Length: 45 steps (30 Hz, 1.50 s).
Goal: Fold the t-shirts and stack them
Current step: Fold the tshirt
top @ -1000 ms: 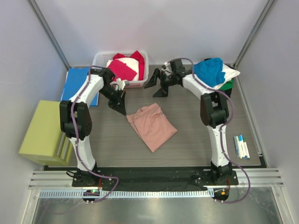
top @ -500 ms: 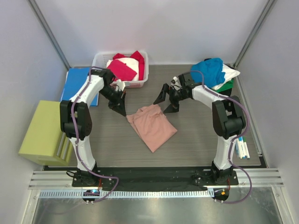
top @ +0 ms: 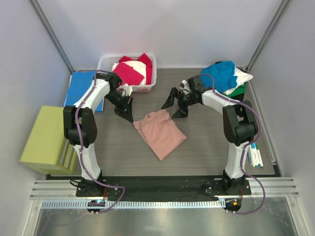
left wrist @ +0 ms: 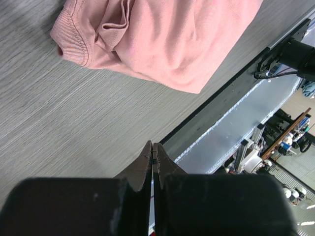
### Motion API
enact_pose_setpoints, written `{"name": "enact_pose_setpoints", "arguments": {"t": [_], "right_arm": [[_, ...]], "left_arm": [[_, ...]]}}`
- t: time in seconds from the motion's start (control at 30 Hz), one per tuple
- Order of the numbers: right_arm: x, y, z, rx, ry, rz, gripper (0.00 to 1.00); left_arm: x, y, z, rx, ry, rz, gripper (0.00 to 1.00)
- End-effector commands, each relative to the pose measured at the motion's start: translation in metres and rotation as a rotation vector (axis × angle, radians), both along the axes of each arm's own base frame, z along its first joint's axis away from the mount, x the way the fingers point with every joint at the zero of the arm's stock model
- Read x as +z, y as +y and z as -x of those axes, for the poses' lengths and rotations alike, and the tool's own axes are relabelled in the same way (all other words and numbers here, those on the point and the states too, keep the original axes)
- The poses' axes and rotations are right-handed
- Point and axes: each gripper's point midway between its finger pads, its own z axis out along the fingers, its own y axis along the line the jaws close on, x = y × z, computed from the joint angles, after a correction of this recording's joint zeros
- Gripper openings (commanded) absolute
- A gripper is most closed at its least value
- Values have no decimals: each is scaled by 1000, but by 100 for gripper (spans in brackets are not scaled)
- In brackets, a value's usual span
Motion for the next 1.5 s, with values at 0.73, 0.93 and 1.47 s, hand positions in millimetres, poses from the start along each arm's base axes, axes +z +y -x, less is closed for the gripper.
{"name": "enact_pose_setpoints", "arguments": {"t": [0.73, 0.93, 1.47], "right_arm": [[-14, 54, -17, 87, -14, -37, 100], [5, 61, -25, 89, -44, -69, 100], [20, 100, -14, 138, -82, -166, 100]], "left_arm": [[13, 0, 13, -7, 36, -2, 0], [11, 2, 15, -15, 37, -8, 0], [9, 2, 16, -16, 39, -8, 0]]}}
